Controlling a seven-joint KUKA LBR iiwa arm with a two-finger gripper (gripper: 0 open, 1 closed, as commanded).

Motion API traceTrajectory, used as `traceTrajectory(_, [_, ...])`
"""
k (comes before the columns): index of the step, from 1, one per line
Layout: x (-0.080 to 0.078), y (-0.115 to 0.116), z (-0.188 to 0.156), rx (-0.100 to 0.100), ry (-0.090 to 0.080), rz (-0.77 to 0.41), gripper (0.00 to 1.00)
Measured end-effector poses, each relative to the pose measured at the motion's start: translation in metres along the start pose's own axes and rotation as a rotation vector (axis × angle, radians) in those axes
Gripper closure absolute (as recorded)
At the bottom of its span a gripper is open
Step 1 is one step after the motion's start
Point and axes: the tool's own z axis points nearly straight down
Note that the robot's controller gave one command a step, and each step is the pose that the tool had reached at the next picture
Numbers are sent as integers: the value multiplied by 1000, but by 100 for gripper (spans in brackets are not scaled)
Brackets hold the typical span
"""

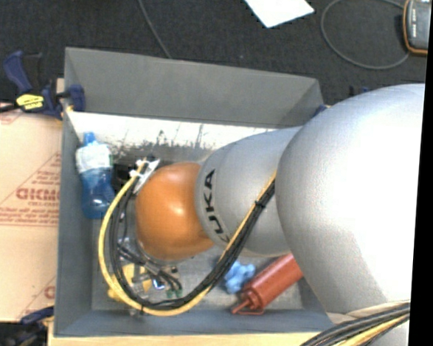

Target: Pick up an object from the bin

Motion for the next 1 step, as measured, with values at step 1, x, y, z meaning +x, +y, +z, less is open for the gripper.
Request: traceTrajectory(1, [-8, -2, -41, 0, -5, -94, 0])
